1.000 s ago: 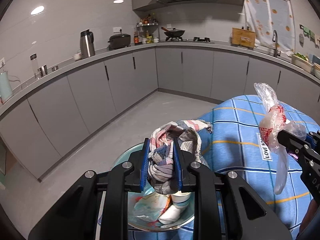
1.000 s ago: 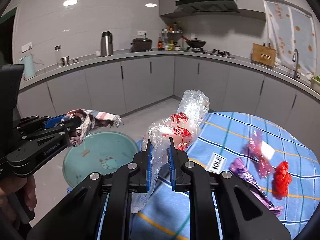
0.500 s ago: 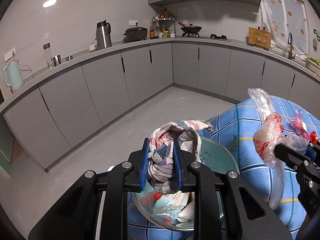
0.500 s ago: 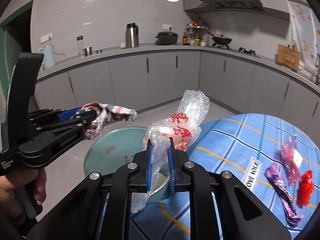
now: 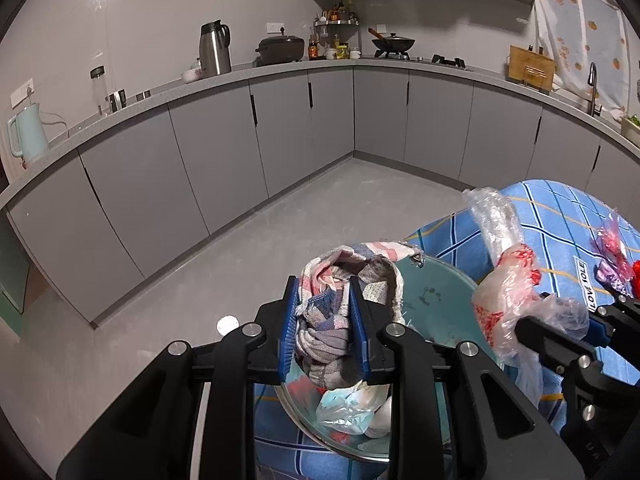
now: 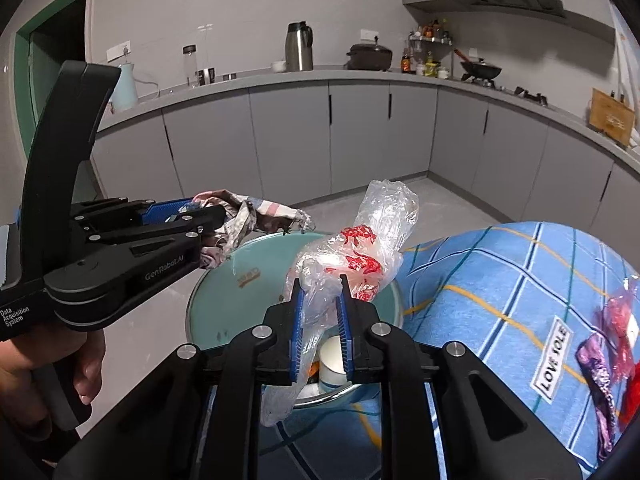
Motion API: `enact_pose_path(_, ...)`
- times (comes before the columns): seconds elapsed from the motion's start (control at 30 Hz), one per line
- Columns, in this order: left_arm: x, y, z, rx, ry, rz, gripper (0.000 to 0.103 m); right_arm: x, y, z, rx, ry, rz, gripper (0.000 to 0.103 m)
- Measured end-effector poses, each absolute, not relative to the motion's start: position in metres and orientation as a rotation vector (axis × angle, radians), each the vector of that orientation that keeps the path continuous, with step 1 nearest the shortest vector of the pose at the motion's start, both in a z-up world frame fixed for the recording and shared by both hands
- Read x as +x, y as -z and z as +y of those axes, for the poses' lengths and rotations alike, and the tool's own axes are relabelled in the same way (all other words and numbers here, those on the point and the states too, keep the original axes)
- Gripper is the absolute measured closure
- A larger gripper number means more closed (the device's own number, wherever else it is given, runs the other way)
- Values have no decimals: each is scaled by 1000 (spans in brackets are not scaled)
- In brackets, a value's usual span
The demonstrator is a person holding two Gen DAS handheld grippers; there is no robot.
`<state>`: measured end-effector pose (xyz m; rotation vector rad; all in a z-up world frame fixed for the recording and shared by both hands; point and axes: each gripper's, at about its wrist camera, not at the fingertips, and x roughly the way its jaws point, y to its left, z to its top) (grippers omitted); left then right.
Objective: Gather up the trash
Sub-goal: 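Open both tools to drop the cloth and bag into the bucket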
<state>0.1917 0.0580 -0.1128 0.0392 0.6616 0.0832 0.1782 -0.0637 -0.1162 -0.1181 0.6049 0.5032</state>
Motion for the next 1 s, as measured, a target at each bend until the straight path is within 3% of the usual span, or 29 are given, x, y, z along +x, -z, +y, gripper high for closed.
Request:
enact_pose_path(0.13, 193, 118, 61, 35, -86, 676, 73, 180, 123, -63, -123, -510, 606, 73)
enact_pose_path(0.2, 194, 119, 62, 35, -87, 680, 72, 181, 125, -64, -117, -508, 610, 73)
enact_pose_path(0.3, 193, 119, 63, 36, -93, 677, 64, 180, 128, -68, -110, -504, 607, 62)
enact_pose_path(0.4, 192, 119, 63, 33, -99, 673, 60, 178, 128, -72, -101, -495, 607, 62)
enact_pose_path(0.5, 191, 117, 64, 34, -119, 660, 43, 176, 128, -80, -88, -476, 607, 61)
enact_pose_path(0.63, 190, 116, 63, 35, -122, 659, 39, 171, 126, -88, -78, -450, 601, 56)
enact_pose_path(0.73, 189, 115, 62, 33, -122, 653, 29, 167, 127, -94, -74, -432, 602, 54)
enact_pose_path(1.0, 186, 111, 39, 58, -84, 643, 22, 158, 126, -127, -49, -340, 603, 51)
